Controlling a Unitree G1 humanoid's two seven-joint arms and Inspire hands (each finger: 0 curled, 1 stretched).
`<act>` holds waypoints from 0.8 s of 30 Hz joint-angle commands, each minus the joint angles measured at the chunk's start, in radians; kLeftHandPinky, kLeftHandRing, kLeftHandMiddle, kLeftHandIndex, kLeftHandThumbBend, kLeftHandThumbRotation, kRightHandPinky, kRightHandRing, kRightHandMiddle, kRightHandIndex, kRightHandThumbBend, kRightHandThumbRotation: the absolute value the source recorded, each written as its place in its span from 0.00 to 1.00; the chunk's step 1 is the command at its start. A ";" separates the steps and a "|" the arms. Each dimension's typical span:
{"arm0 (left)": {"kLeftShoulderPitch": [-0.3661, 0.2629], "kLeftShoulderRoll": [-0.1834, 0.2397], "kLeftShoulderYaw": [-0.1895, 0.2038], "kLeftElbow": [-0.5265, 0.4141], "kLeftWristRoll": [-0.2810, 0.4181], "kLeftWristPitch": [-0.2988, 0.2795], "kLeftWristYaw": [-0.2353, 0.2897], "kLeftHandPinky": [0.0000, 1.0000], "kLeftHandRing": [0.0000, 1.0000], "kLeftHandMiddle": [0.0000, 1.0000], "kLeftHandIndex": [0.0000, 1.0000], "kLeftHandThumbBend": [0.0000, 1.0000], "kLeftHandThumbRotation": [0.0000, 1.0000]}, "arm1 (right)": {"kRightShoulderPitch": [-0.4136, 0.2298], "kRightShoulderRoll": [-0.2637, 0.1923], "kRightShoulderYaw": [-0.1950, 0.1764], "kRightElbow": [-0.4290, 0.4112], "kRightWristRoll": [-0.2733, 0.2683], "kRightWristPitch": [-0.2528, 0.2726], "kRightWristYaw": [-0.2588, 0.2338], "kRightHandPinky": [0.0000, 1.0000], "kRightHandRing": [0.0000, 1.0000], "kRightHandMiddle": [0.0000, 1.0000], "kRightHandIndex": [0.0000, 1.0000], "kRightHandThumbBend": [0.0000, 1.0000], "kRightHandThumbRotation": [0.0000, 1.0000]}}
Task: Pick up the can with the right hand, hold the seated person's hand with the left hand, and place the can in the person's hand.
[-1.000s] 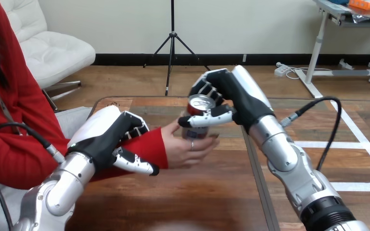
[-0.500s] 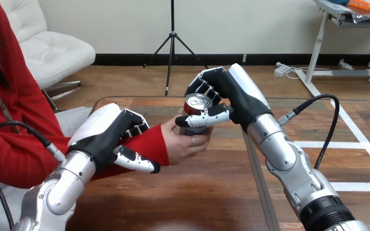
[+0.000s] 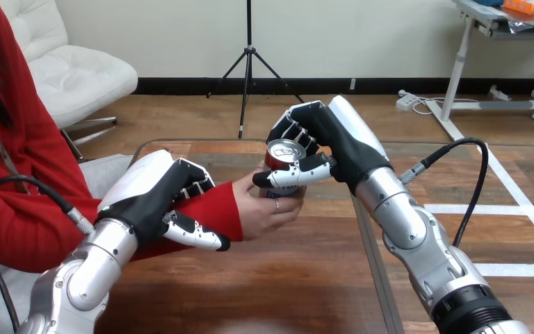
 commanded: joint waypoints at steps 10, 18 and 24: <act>-0.275 -0.061 0.039 -0.122 -0.066 -0.050 0.059 0.25 0.31 0.40 0.42 0.69 0.00 | -0.054 0.032 0.031 -0.068 -0.010 -0.043 -0.008 0.27 0.31 0.36 0.41 0.77 0.00; -0.269 -0.062 0.039 -0.125 -0.072 -0.055 0.058 0.26 0.32 0.41 0.43 0.70 0.00 | -0.047 0.035 0.025 -0.053 0.005 -0.038 0.002 0.27 0.31 0.36 0.41 0.77 0.00; -0.263 -0.054 0.038 -0.132 -0.079 -0.062 0.043 0.30 0.37 0.45 0.46 0.73 0.00 | -0.040 0.032 0.025 -0.064 0.005 0.001 0.019 0.31 0.37 0.42 0.45 0.79 0.11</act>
